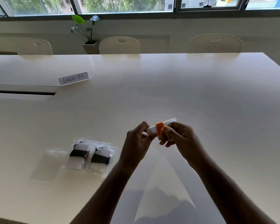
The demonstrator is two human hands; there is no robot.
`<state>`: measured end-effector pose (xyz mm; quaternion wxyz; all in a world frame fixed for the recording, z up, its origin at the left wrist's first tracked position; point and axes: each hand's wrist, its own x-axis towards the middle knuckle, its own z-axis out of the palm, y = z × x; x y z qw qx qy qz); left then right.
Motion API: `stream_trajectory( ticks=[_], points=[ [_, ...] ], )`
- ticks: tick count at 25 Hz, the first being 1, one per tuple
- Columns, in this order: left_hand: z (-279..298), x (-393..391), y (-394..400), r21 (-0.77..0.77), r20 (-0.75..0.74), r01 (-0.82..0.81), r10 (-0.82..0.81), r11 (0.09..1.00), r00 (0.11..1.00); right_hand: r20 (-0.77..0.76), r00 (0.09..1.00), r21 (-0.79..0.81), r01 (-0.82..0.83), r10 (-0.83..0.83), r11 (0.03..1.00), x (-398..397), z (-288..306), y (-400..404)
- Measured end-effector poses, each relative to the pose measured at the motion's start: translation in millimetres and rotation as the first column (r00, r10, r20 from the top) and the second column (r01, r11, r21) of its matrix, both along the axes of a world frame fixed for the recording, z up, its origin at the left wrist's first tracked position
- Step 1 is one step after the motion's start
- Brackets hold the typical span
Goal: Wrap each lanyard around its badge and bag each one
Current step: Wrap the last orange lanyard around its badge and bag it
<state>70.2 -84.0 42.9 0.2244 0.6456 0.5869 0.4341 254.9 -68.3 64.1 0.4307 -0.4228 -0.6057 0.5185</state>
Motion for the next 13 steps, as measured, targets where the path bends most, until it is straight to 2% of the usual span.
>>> stream_trajectory(
  ticks=[3, 7, 11, 13],
  points=[
    [-6, 3, -6, -0.056, 0.006, 0.079, -0.079, 0.995, 0.997, -0.003, 0.999, -0.034, 0.036, -0.036, 0.999, -1, -8, -2],
    [-7, 7, -11, -0.083, 0.054, 0.095, -0.091, 0.992, 0.994, -0.005, 0.997, -0.042, 0.073, -0.073, 0.996, -2, -14, -4],
    [-9, 0, -10, -0.084, 0.058, 0.108, -0.103, 0.991, 0.993, -0.099, 0.995, -0.079, -0.031, 0.023, 0.996, 0, -15, -6],
    [-11, -3, -12, -0.093, 0.041, 0.103, -0.099, 0.990, 0.994, -0.041, 0.998, -0.045, -0.051, 0.049, 0.998, 1, -15, -6]
  ],
)
